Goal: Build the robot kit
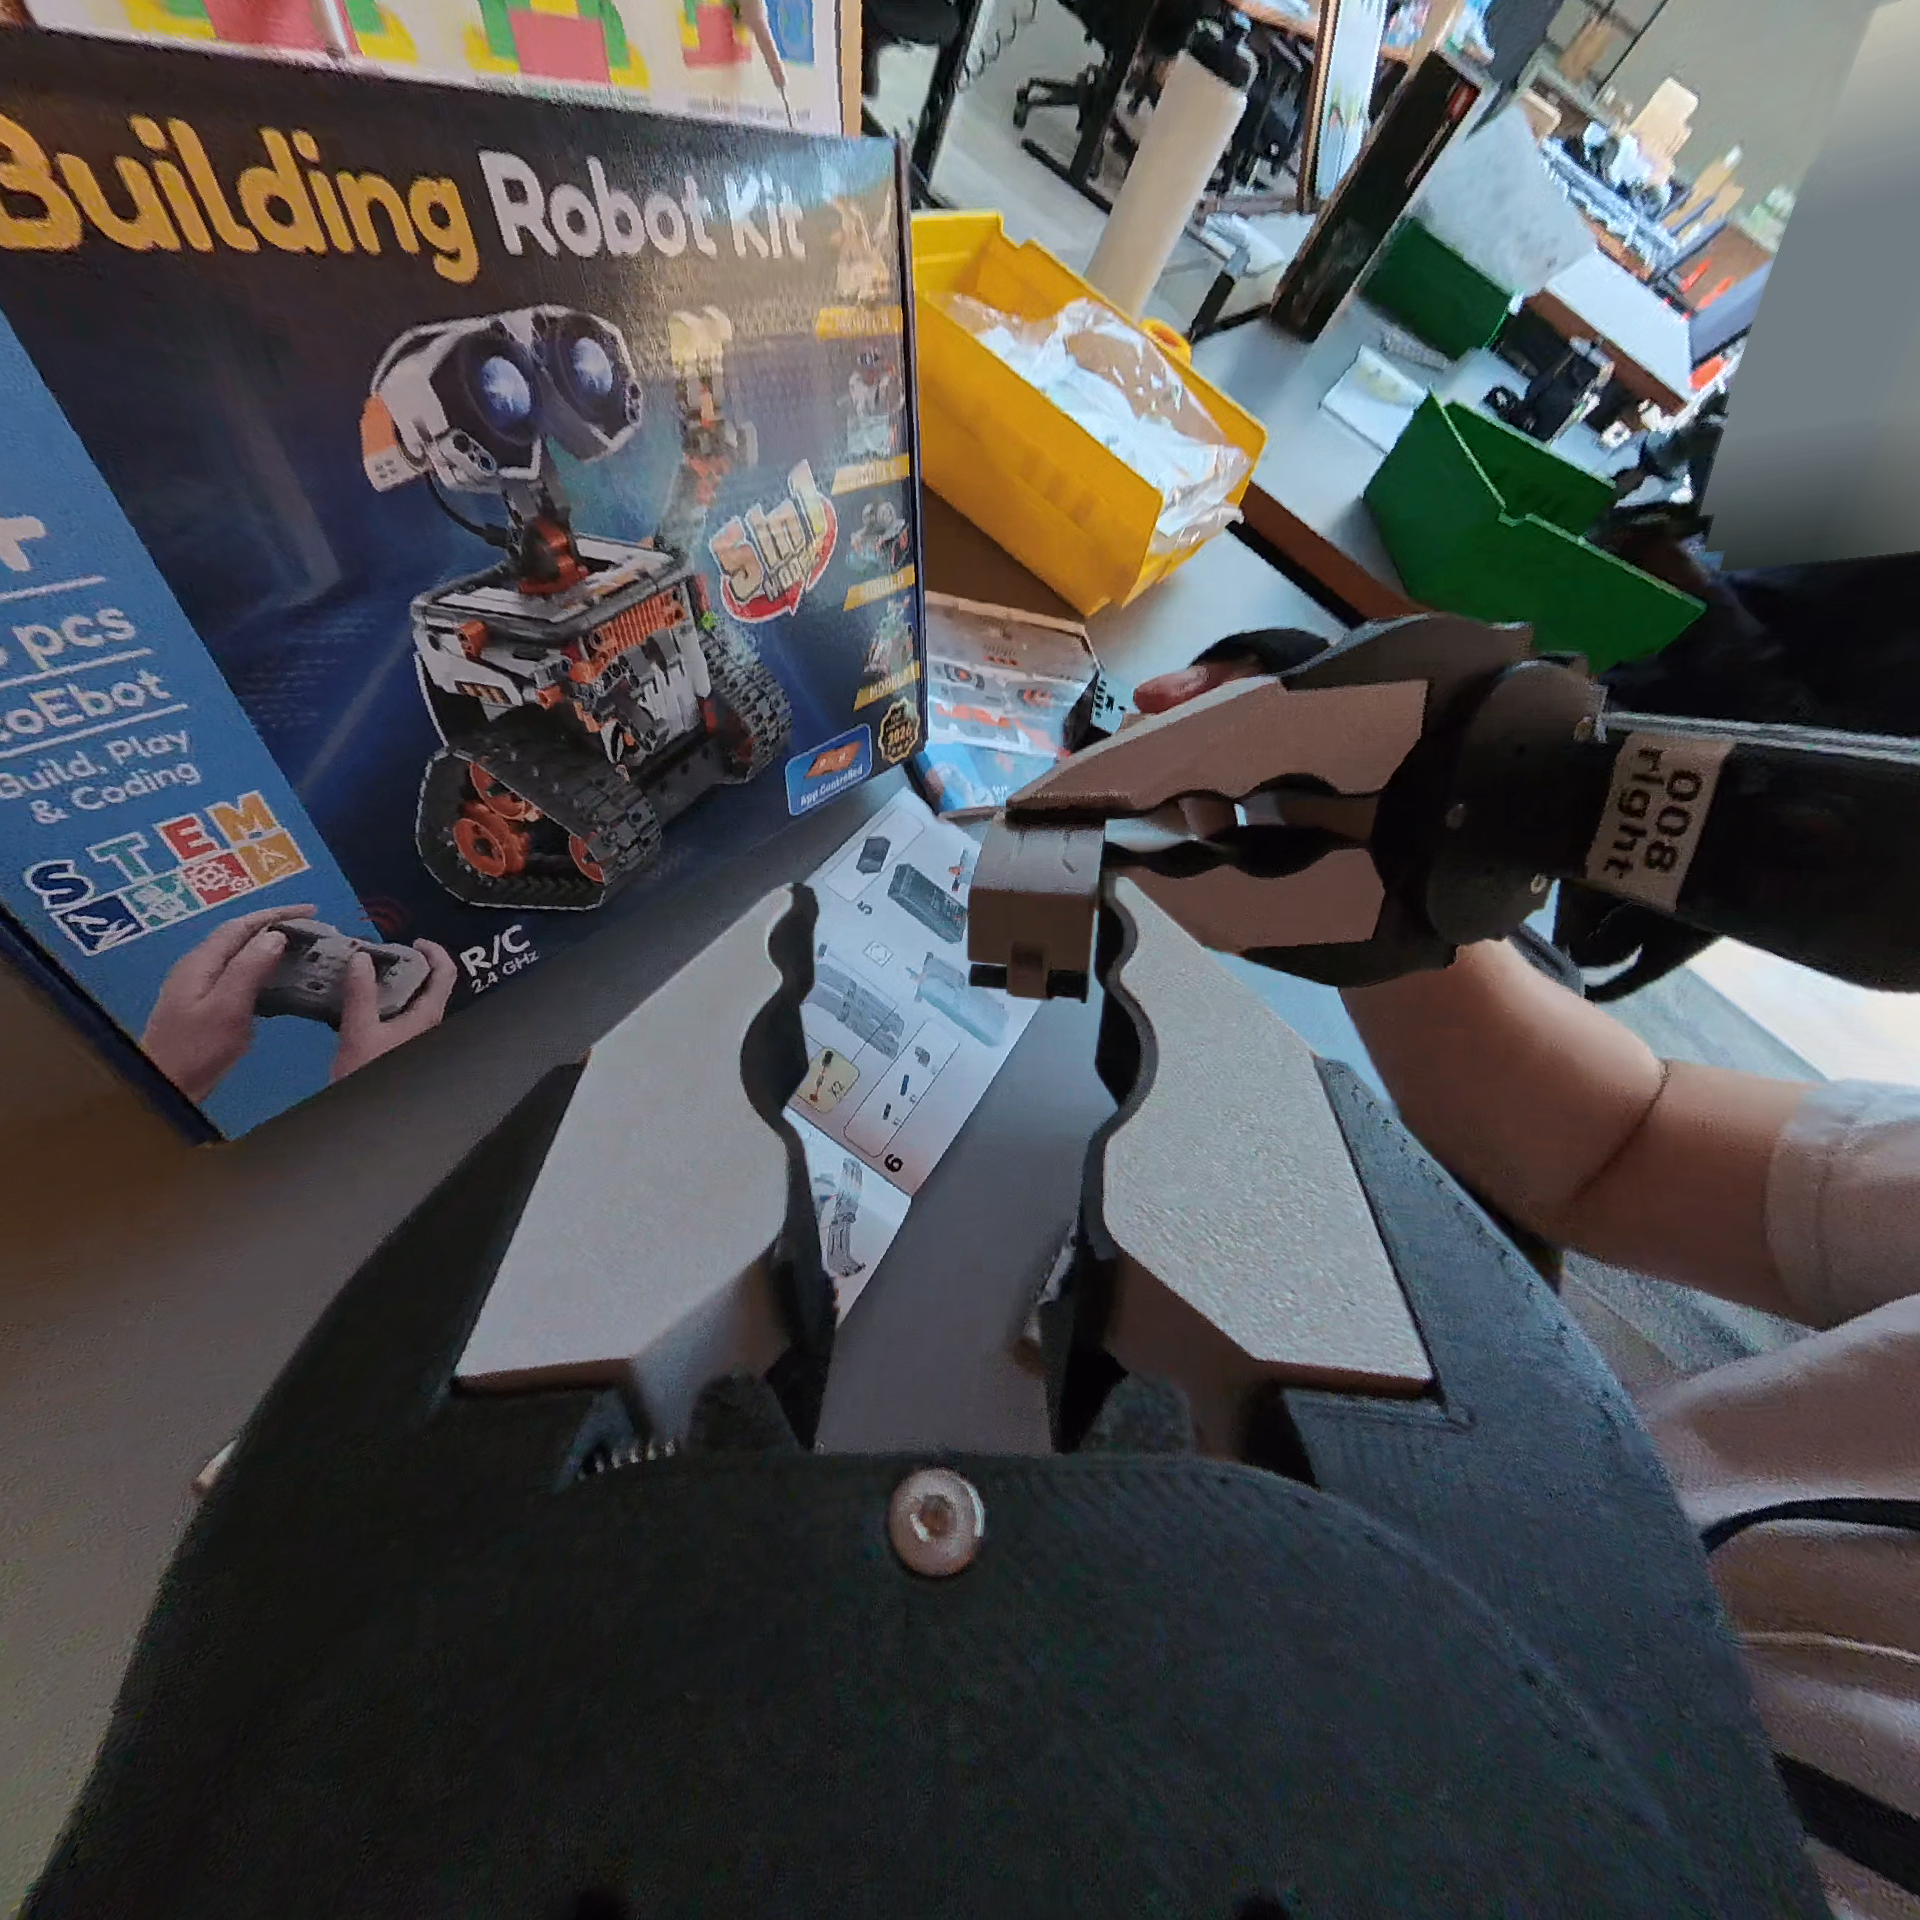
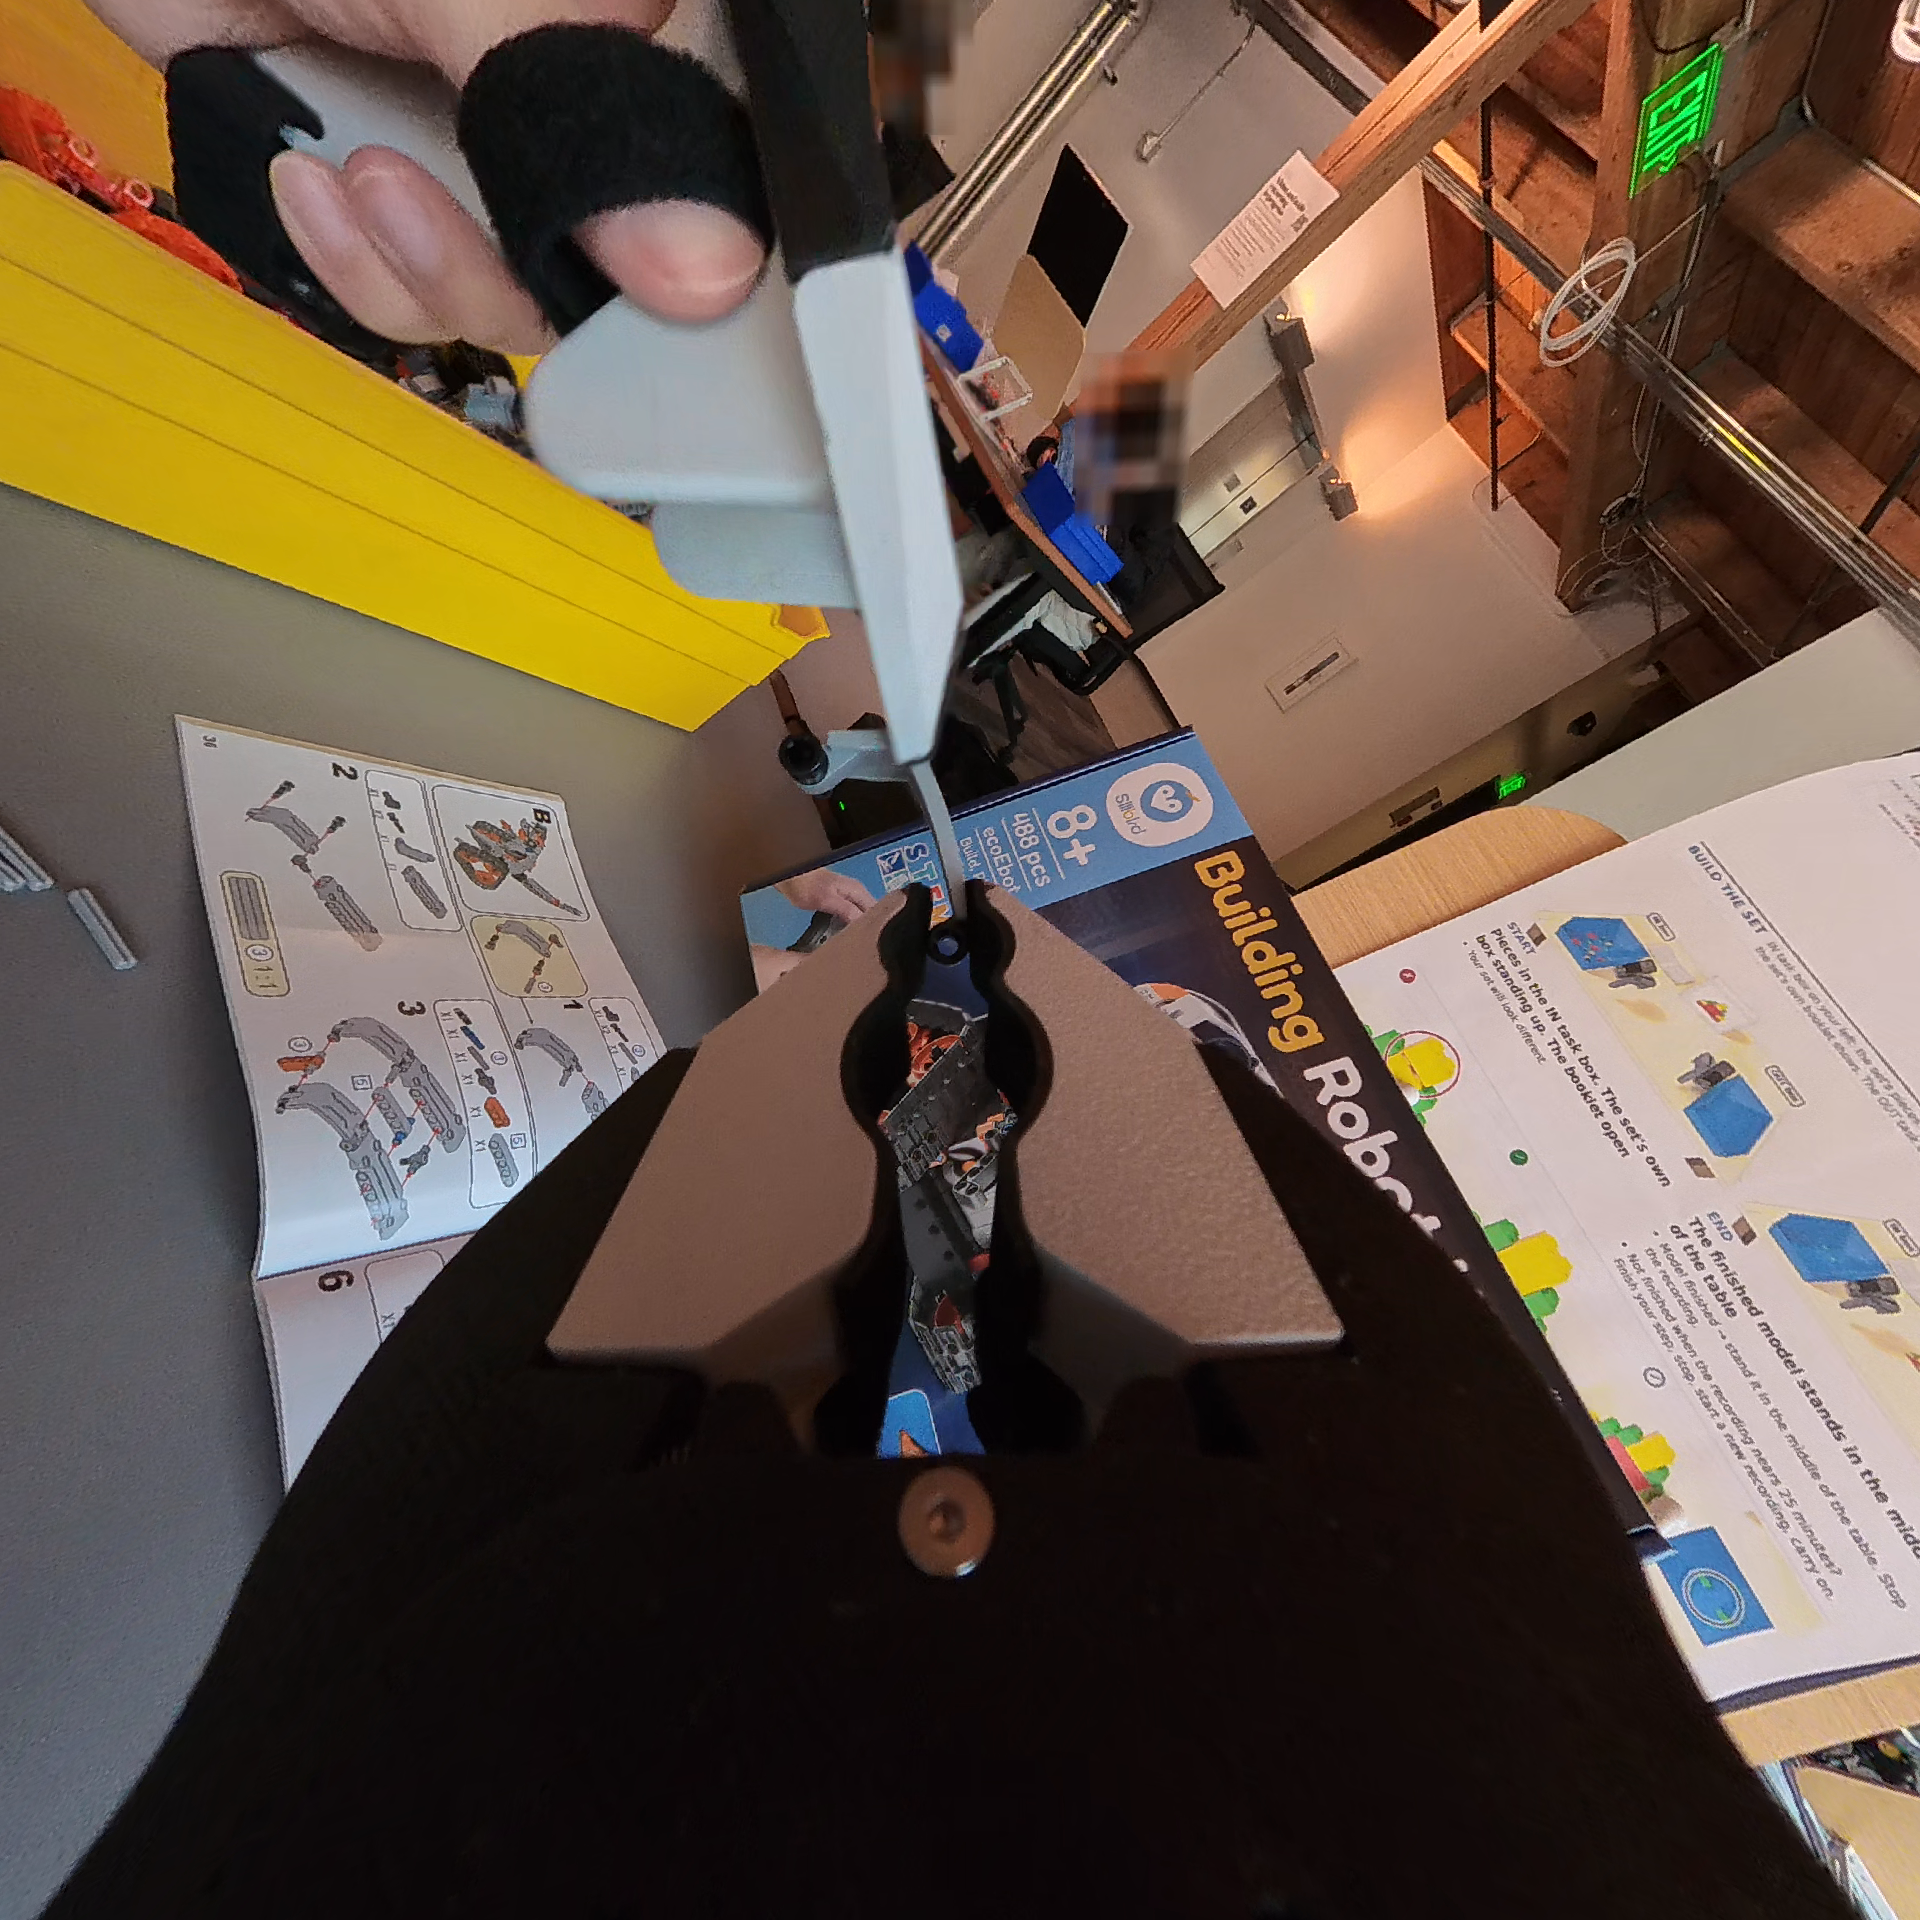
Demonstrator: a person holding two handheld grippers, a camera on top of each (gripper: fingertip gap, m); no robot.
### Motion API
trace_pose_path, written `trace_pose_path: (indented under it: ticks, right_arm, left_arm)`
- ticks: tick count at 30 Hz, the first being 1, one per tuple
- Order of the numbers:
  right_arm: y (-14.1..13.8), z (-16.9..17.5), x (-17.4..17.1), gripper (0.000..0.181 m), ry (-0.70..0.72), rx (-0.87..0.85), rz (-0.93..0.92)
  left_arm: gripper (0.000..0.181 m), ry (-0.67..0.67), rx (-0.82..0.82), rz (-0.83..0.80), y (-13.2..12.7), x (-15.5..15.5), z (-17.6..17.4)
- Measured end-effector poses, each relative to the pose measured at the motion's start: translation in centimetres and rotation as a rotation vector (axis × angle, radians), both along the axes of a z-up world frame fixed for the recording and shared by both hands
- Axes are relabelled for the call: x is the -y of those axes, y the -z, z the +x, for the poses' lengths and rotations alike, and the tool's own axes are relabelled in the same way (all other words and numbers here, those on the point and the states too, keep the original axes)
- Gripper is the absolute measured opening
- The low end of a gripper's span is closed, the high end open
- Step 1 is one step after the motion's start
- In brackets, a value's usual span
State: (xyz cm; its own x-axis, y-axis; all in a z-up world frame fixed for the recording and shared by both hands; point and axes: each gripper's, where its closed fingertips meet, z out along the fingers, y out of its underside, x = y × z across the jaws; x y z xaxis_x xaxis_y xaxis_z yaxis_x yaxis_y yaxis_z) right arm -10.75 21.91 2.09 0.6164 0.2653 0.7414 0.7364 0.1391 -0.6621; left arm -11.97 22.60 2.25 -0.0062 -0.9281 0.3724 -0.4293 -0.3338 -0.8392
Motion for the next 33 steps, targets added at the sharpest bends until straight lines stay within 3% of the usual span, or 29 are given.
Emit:
trace_pose_path:
  ticks: [6, 9, 14, 17, 21, 29, 33]
  right_arm:
    - [-0.2, -0.1, 0.1, 0.005, -0.004, -0.012, 0.008]
    - [-0.4, -0.2, 0.1, 0.005, -0.009, -0.013, 0.016]
    - [-1.3, -0.2, 0.3, 0.007, -0.016, -0.032, 0.075]
    - [-1.5, 0.0, 0.3, 0.029, -0.021, -0.060, 0.081]
    - [-0.5, 0.9, 0.4, 0.027, -0.030, -0.037, 0.018]
    - [0.2, 0.6, 1.1, 0.028, -0.202, -0.398, -0.210]
    - [-0.6, 0.4, 1.5, 0.027, -0.254, -0.480, -0.198]
  left_arm:
    - [0.042, 0.080, -0.056, 0.016, 1.2, 1.3, 0.3]
    - [0.023, 0.115, -0.047, 0.015, 1.1, 1.9, 0.4]
    - [0.023, 0.129, -0.034, 0.011, 0.8, 2.1, 0.4]
    - [0.023, 0.107, -0.035, 0.011, 0.7, 1.5, 0.2]
    - [0.023, 0.081, -0.035, -0.001, 0.7, 0.8, -0.3]
    - [0.023, 0.086, -0.044, 0.023, 0.7, 1.0, -0.4]
    - [0.023, 0.093, -0.049, 0.023, 0.7, 1.2, -0.4]
